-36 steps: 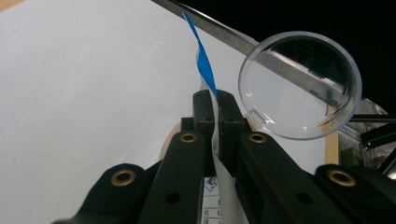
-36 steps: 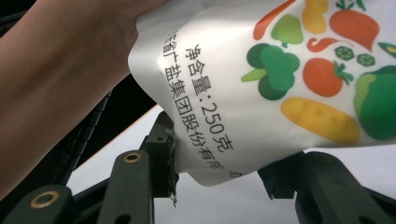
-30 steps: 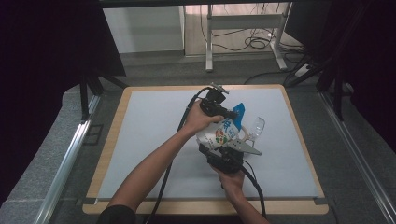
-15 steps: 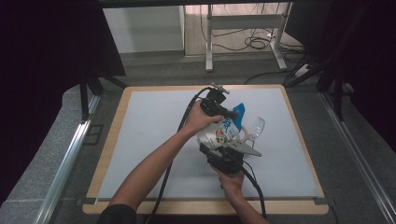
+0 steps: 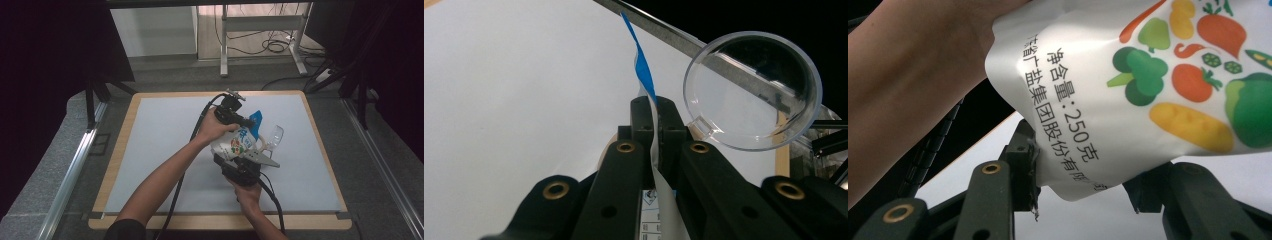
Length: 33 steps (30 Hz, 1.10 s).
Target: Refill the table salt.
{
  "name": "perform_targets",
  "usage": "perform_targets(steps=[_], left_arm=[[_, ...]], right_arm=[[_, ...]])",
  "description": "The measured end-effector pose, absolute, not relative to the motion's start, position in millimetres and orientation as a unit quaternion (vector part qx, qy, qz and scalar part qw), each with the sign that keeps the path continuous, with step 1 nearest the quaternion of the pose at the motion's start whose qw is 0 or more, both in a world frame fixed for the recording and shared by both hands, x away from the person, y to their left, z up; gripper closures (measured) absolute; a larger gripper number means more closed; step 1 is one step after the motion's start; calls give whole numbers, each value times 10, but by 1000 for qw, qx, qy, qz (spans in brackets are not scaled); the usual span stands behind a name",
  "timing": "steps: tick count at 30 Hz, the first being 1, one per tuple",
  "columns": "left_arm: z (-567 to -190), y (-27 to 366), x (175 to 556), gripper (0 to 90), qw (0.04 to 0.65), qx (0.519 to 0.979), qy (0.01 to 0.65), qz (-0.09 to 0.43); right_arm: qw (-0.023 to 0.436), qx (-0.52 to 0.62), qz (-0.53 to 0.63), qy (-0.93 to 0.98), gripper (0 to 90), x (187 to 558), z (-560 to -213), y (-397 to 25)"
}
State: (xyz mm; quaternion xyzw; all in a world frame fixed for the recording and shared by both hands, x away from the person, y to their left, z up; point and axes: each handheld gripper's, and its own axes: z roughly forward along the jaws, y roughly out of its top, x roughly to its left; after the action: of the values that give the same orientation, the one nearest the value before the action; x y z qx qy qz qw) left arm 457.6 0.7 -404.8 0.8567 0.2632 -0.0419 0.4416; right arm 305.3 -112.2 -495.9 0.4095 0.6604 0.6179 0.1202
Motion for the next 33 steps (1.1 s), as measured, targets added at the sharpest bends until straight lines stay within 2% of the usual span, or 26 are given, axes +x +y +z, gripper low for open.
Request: perform_targets(steps=[33], left_arm=[[-4065,-25,4578,897,429,863,262,-41]], right_arm=[[121,424,616,652,563,3027,-4965,-1098]])
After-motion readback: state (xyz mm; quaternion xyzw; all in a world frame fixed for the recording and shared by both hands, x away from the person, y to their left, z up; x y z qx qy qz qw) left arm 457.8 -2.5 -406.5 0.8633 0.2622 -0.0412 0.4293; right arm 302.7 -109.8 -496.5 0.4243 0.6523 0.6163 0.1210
